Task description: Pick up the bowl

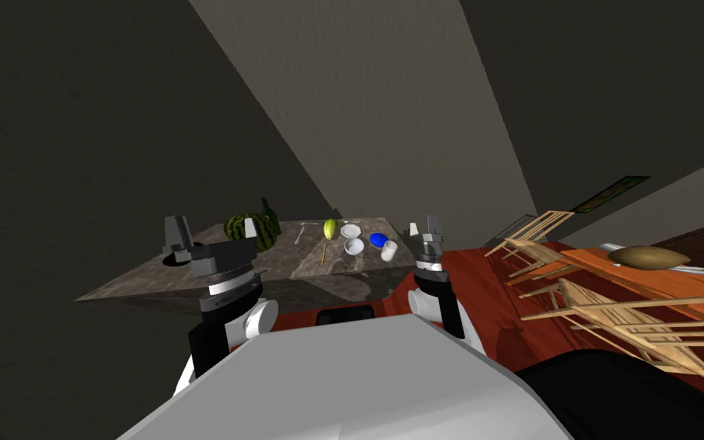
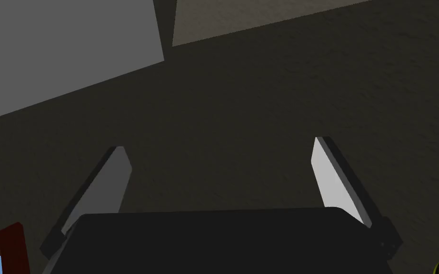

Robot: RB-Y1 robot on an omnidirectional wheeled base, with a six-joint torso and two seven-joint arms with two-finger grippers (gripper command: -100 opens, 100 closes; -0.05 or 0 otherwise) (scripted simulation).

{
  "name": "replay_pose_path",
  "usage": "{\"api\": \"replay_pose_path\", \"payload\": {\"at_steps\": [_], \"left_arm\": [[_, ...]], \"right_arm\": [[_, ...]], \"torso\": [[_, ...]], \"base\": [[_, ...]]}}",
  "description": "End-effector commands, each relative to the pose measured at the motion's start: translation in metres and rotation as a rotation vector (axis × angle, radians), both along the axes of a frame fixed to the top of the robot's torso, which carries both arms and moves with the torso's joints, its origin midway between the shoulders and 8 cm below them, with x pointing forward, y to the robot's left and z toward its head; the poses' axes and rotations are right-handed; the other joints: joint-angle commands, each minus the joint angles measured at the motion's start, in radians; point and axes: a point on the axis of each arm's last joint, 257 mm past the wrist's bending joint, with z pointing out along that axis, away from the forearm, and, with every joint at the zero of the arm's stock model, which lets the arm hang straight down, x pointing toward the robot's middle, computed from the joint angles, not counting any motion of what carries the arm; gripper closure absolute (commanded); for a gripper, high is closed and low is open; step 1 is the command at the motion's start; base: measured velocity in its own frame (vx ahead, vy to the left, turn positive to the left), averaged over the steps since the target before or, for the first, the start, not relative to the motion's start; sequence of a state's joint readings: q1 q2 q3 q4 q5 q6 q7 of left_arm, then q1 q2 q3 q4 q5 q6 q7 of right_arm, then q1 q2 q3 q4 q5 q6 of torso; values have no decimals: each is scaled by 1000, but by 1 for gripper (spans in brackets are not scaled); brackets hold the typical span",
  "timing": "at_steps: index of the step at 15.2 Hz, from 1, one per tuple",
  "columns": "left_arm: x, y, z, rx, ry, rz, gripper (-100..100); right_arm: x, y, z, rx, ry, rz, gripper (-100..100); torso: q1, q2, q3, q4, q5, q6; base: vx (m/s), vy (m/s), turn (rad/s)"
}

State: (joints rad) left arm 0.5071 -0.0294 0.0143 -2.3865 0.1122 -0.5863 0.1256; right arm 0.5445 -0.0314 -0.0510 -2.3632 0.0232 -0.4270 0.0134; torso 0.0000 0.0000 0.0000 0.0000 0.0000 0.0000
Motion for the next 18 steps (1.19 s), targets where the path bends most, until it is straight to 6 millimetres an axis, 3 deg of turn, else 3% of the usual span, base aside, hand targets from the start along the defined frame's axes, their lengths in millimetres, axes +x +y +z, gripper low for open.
{"api": "replay_pose_path", "payload": {"at_steps": [1, 4, 8, 9, 10, 11, 12, 13, 14, 16, 17, 18], "left_arm": [[0, 0, 0, 0, 0, 0, 0], [0, 0, 0, 0, 0, 0, 0], [0, 0, 0, 0, 0, 0, 0], [0, 0, 0, 0, 0, 0, 0], [0, 0, 0, 0, 0, 0, 0], [0, 0, 0, 0, 0, 0, 0], [0, 0, 0, 0, 0, 0, 0], [0, 0, 0, 0, 0, 0, 0], [0, 0, 0, 0, 0, 0, 0], [0, 0, 0, 0, 0, 0, 0], [0, 0, 0, 0, 0, 0, 0], [0, 0, 0, 0, 0, 0, 0]], "right_arm": [[3, 2, -6, -30, 22, 6, -100], [10, 3, -21, -87, 69, 13, -100], [22, -1, -58, -204, 175, 14, -100], [23, 0, -58, -212, 176, 18, -100], [26, -4, -74, -254, 218, 13, -100], [26, -3, -74, -263, 219, 18, -100], [30, -8, -90, -304, 263, 10, -100], [30, -7, -90, -318, 265, 17, -100], [33, -14, -108, -360, 311, 8, -100], [33, -12, -108, -377, 313, 15, -100], [35, -20, -126, -430, 361, 9, -100], [35, -19, -126, -440, 362, 13, -100]], "torso": [[0, 0, 0, 0, 0, 0], [2, 1, 0, 0, 0, 0], [4, 1, 1, 0, 1, 0], [5, 1, 1, 0, 1, 0], [5, 1, 1, 0, 1, 0], [5, 2, 1, 0, 1, 0], [4, 2, 1, 0, 1, 0], [5, 2, 1, 0, 1, 0], [5, 2, 1, 0, 1, 0], [6, 1, 1, 0, 1, 0], [4, 1, 0, 0, 1, 0], [4, 1, 1, 0, 1, 0]], "base": [[-4, 9, 32], [-16, 38, 67], [-17, 60, 77], [-18, 70, 82], [-24, 67, 88], [-19, 61, 69], [-20, 72, 105], [-20, 70, 85], [-10, 85, 106], [-5, 69, 62], [-16, 54, 93], [-21, 59, 90]]}}
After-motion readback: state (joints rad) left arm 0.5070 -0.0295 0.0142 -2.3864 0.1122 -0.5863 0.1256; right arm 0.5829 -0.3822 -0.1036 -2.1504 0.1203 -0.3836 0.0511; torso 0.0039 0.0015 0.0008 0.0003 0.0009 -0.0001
